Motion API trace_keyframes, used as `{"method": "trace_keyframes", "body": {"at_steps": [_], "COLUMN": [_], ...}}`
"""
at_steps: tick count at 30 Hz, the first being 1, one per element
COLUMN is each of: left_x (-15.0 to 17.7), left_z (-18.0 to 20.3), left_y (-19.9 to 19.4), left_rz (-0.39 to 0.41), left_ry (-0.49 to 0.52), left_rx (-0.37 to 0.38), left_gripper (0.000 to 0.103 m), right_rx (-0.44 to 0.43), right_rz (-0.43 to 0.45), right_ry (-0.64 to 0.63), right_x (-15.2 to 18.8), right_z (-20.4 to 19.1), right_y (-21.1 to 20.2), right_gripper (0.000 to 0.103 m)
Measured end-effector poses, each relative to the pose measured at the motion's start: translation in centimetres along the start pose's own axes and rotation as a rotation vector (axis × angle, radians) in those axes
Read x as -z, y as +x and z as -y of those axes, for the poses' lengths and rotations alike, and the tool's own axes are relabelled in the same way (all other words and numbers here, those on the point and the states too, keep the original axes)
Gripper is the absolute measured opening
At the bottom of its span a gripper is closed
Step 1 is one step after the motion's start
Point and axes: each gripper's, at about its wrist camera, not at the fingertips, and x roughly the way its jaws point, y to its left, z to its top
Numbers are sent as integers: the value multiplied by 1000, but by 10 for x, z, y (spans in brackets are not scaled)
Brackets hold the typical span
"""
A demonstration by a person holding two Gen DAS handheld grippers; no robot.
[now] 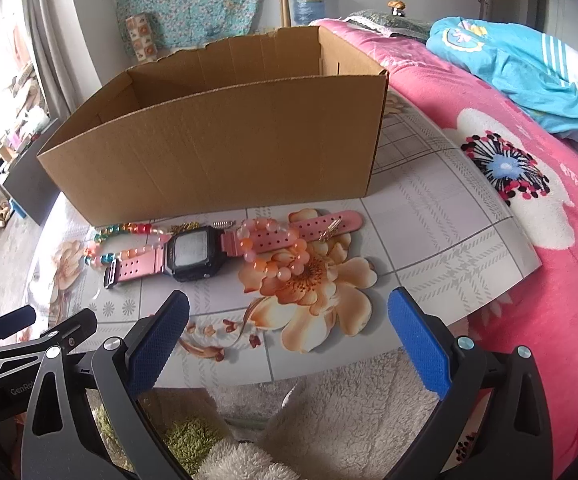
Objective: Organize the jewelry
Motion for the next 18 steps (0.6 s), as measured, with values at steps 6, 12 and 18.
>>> {"method": "trace_keyframes", "body": {"at_steps": [6,12,18], "left_x": [-5,-16,-23], "left_z": [-12,-23,-49], "left_y": [9,12,4], "left_rz": [9,72,213], "left_ry": [13,17,-4], "left_rx": [25,23,148], "left_gripper": [94,94,94], "right_rx": [10,27,-116], "right_rz": [22,228,248], "right_ry": [31,-111,-361], "right_x": [-5,-8,-18], "right_z": [1,-9,-28], "right_y": [2,-17,-17], "right_gripper": [97,97,97]}}
